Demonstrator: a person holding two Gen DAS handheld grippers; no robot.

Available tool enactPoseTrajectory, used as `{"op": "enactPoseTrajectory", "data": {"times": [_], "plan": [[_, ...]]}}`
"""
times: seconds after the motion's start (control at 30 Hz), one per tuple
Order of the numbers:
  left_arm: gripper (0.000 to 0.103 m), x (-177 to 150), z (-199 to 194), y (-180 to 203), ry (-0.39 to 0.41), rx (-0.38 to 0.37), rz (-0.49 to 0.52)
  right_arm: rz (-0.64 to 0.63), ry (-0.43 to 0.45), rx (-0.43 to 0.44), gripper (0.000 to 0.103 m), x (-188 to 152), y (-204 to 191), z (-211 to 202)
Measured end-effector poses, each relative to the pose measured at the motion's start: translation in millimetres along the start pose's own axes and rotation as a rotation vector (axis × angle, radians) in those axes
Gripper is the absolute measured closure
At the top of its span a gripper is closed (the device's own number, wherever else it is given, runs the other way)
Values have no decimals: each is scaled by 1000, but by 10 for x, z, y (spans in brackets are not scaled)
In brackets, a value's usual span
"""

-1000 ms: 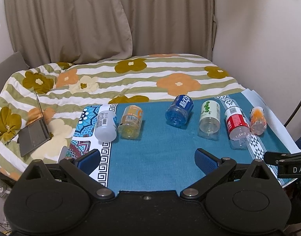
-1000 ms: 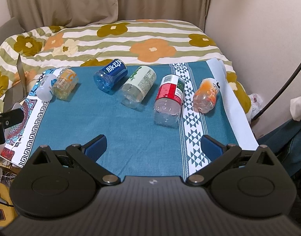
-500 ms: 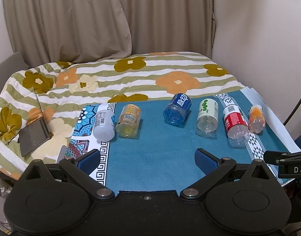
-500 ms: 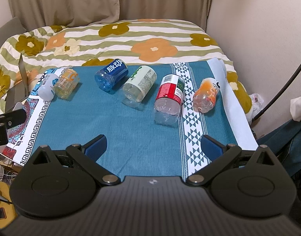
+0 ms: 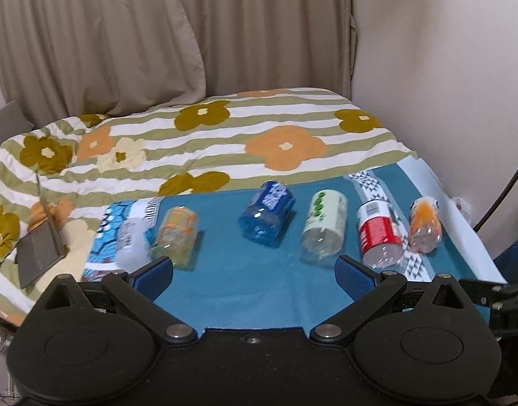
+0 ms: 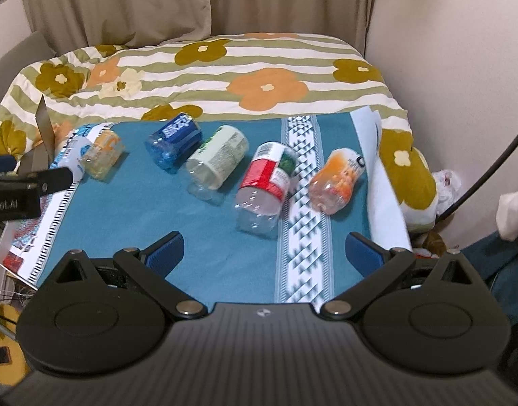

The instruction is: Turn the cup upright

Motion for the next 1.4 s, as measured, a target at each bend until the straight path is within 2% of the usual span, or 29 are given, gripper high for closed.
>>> {"op": "enactPoseTrajectory", "data": {"times": [0.3,0.7,0.87,1.1,1.23,1.3,1.33,1.4], "plan": [[0,204,726,384,-64,-75,90,55,-49,-23,0,32,445,294],[2,243,1792,723,-221,-241,174,218,-119,-181,0,-10,747,675],[8,170,2115,815,-292,-281,206,278,-156,-225,0,-66,810,817],[13,25,2349,889,-367,-319,242,334,-199,-261,0,-123,840,953],[25,-61,2408,884,-408,-332,239,348,-205,-265,0,-128,831,989],[28,-97,2424,881,-419,-335,243,356,-212,-262,0,-136,821,1020],[35,-106,2434,880,-422,-341,241,358,-215,-261,0,-141,818,1028],[36,-108,2434,869,-418,-344,235,357,-221,-259,0,-140,814,1047]]}}
Point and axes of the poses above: each gripper's, at about its wrist camera, not at the fingertips, and z roughly the way its jaws point, y to its right, x to its top, the point moved 6 cm from there along z, roughly the way its jaws point, and after that the axes turned 9 degrees about y, right-handed, at the moved point
